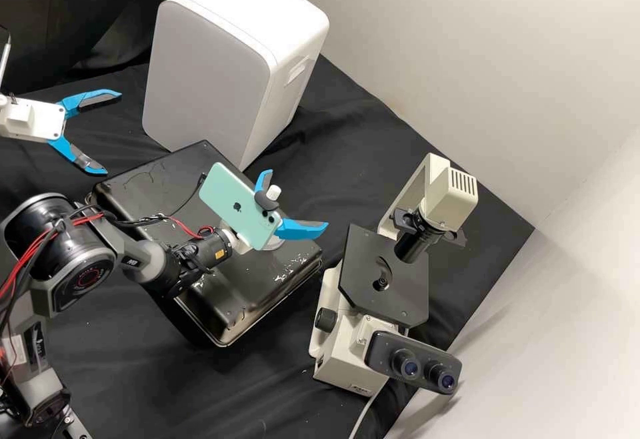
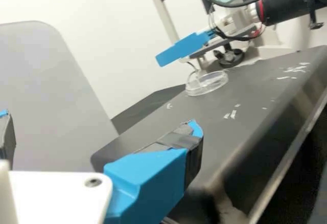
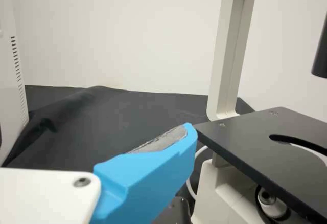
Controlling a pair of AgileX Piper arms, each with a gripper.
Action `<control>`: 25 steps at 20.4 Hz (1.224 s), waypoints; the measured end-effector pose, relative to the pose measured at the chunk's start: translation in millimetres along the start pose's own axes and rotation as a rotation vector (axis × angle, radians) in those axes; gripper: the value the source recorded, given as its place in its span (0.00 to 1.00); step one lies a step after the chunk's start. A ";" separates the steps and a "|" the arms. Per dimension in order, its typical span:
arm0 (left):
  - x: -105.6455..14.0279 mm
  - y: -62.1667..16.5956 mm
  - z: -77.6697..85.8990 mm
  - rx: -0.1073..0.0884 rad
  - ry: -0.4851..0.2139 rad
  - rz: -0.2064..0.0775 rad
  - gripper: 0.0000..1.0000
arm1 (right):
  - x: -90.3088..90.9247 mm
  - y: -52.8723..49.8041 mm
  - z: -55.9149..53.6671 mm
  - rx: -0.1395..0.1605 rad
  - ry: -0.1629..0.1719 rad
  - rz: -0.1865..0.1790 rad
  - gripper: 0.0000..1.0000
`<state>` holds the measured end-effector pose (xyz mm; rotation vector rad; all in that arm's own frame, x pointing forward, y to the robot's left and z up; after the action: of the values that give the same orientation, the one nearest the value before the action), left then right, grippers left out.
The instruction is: Place the petri dish on the microscope
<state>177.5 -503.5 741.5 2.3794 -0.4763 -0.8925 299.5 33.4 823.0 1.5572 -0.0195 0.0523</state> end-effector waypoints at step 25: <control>3.5 -0.7 -1.6 -0.125 -0.049 -0.008 1.00 | -47.0 -29.3 35.0 -0.055 -0.043 -0.103 1.00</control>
<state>181.1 -504.1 740.4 2.2519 -0.4181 -0.9580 254.6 -2.9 792.1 1.5020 0.0255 -0.0629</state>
